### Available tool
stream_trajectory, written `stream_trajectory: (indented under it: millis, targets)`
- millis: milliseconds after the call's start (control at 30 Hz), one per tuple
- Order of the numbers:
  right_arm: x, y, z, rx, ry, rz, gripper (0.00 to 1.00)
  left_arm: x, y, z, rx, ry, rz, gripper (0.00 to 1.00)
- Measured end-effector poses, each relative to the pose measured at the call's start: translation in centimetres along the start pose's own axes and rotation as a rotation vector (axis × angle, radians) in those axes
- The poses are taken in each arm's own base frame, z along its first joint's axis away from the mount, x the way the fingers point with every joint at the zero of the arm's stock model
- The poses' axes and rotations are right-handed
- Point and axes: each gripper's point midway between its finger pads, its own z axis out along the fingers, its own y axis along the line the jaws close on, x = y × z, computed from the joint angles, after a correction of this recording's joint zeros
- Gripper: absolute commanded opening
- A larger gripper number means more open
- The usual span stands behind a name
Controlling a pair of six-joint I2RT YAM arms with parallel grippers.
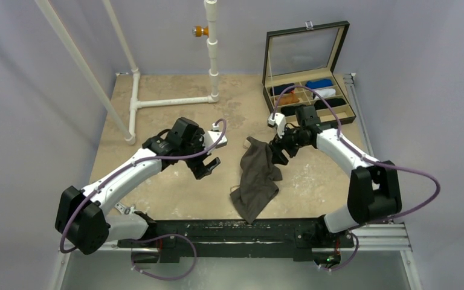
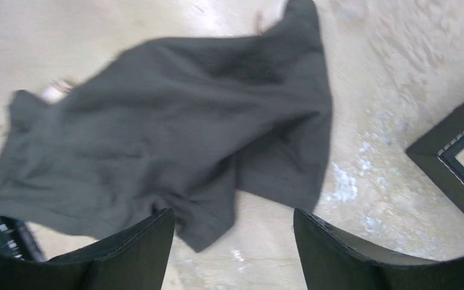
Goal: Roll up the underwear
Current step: Flatten out the underwear at the center of the board.
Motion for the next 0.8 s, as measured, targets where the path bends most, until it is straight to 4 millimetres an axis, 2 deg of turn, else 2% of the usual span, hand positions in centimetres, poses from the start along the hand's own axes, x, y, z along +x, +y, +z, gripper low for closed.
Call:
stream_trajectory:
  millis: [200, 467, 633, 800]
  targets:
    - [2.2, -4.0, 2.7, 0.107, 0.085, 0.047, 0.63, 1.1, 0.4, -0.2, -0.036, 0.005, 0.016, 0.94]
    - [4.4, -6.1, 4.6, 0.161, 0.169, 0.088, 0.53, 1.0, 0.8, 0.0, -0.054, 0.002, 0.018, 0.94]
    - [4.6, -6.8, 5.2, 0.182, 0.173, 0.101, 0.39, 1.1, 1.3, 0.7, -0.064, 0.021, 0.012, 0.94]
    - [4.4, -7.3, 5.5, 0.195, 0.162, 0.111, 0.14, -0.1, 2.8, 1.2, -0.095, -0.009, -0.02, 0.94]
